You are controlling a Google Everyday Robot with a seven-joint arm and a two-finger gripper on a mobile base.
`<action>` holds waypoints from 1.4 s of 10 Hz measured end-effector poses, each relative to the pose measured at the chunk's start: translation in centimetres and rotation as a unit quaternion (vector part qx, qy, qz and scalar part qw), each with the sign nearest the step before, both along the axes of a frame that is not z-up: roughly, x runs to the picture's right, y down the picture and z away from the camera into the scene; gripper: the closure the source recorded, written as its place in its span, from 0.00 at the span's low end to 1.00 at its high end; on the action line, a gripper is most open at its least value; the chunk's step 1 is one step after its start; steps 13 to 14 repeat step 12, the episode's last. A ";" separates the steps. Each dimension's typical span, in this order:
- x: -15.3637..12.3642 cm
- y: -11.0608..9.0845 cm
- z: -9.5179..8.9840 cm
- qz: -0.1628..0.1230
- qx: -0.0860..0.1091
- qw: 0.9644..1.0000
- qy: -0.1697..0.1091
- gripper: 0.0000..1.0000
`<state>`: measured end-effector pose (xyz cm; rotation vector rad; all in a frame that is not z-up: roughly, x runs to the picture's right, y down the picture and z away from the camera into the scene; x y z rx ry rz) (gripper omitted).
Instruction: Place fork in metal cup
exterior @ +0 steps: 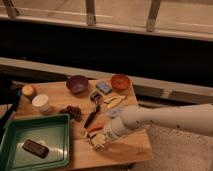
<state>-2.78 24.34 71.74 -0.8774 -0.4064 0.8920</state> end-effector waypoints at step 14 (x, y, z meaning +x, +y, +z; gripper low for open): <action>6.3 -11.5 -0.7 0.098 0.109 0.976 0.164 0.33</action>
